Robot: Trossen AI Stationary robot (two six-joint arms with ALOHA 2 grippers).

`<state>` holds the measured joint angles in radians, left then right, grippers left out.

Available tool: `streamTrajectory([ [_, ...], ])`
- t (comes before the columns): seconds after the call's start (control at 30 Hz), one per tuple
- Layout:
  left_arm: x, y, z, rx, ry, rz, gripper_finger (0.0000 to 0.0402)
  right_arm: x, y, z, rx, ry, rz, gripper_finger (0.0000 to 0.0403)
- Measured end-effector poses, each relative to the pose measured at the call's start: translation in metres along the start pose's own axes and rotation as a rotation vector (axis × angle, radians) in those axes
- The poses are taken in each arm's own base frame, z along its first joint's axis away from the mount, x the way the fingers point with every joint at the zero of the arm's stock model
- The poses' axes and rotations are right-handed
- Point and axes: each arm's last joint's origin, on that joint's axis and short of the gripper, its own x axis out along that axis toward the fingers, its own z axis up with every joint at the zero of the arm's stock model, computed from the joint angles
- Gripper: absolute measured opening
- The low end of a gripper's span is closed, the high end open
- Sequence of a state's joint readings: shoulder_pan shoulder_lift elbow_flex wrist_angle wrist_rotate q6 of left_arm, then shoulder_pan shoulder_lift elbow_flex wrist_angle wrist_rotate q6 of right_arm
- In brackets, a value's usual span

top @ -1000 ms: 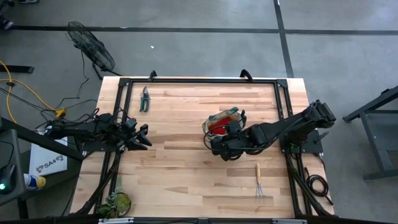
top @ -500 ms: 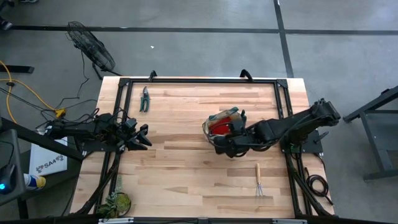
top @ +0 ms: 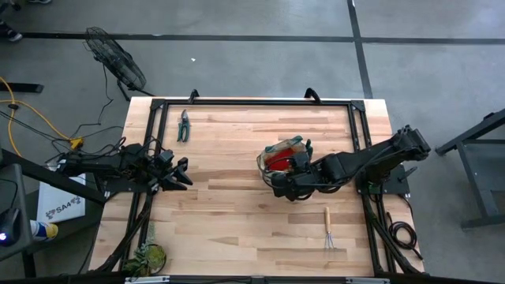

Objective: Pick & Place Garden tools in Gardening bag
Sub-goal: Put the trowel into the gardening bag

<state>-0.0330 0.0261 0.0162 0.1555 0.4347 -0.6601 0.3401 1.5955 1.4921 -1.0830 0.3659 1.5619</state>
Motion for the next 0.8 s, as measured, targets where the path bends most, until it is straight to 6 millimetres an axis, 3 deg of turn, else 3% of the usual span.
streamTrajectory([
  [0.33,0.000,0.000,0.000,0.000,-0.002,0.002,0.0132,0.013,0.003,-0.004,-0.004,0.002,-0.039,0.0002],
  [0.8,0.000,0.000,0.000,0.001,-0.003,0.001,0.0132,0.016,0.000,-0.003,0.014,-0.023,-0.083,0.0002],
])
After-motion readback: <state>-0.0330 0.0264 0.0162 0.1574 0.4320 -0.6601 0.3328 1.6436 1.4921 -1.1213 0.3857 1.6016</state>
